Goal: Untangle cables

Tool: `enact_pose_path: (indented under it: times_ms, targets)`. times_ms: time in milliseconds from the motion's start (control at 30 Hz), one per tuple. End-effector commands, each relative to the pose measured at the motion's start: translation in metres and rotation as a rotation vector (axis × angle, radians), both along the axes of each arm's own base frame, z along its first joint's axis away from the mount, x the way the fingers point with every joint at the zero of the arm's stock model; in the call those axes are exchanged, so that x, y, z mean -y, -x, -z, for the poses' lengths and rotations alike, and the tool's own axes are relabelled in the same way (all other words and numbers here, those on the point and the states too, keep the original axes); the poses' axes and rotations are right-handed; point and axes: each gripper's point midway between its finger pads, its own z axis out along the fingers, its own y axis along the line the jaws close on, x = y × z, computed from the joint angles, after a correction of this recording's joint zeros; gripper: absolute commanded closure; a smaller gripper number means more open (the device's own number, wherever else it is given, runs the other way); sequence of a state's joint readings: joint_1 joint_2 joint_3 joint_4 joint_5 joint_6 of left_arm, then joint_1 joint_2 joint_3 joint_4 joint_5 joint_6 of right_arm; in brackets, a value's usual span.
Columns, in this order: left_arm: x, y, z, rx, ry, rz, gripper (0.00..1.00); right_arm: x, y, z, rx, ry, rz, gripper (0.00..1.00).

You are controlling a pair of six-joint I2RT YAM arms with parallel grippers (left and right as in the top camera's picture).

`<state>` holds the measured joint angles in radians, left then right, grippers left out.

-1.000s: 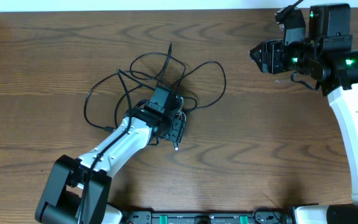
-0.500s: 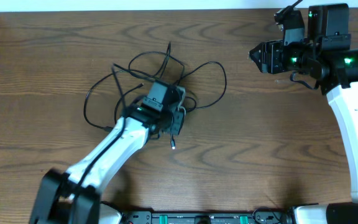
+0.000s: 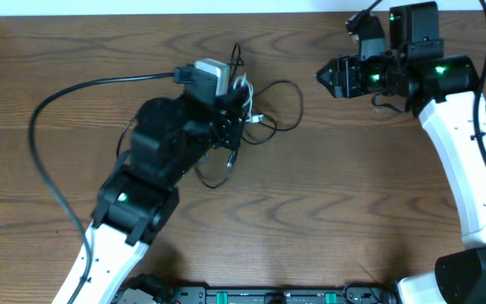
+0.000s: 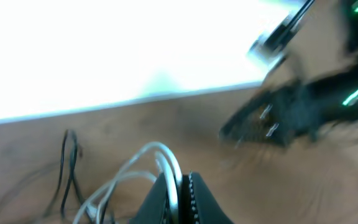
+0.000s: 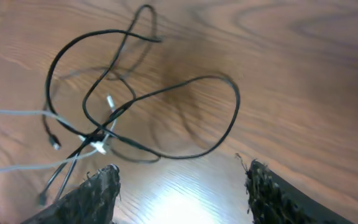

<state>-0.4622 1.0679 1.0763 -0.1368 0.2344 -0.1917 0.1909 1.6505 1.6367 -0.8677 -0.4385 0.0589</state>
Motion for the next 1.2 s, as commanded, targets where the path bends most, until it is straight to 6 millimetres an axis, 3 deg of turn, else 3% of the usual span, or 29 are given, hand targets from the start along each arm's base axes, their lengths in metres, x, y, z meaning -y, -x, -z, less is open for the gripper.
enact_pose_path:
  times_ms: [0,67,133,267,533,733,967,1067,1167]
  targets:
    - [-0.004,0.002,-0.039,0.072,0.13,-0.015,0.93,-0.023,0.005,0.002,-0.014,-0.039,-0.063,0.35]
    - [-0.013,-0.005,-0.063,0.096,0.257,-0.051,0.93,-0.037,0.009,0.008,-0.029,-0.036,-0.096,0.34]
    - [-0.019,-0.008,-0.069,0.086,0.321,-0.071,0.93,-0.044,0.011,0.01,-0.033,-0.042,-0.119,0.33]
    - [-0.03,-0.013,-0.071,0.059,0.379,-0.108,0.93,-0.06,0.015,0.008,-0.019,-0.076,-0.19,0.33]
    - [-0.052,-0.022,-0.079,-0.013,0.558,-0.169,0.93,-0.082,0.017,0.037,-0.087,-0.086,-0.265,0.35]
    - [-0.045,-0.014,-0.116,0.036,0.55,-0.075,0.93,-0.085,0.015,0.044,-0.085,-0.085,-0.285,0.34]
    - [-0.028,-0.038,-0.064,-0.192,0.322,-0.069,0.93,-0.086,0.013,0.042,-0.075,-0.089,-0.287,0.33]
    - [-0.015,-0.045,-0.06,-0.232,0.327,0.011,0.93,-0.087,0.013,0.042,-0.075,-0.089,-0.288,0.32]
    - [-0.007,-0.056,-0.072,-0.21,0.372,0.052,0.93,-0.087,0.013,0.042,-0.069,-0.085,-0.297,0.29]
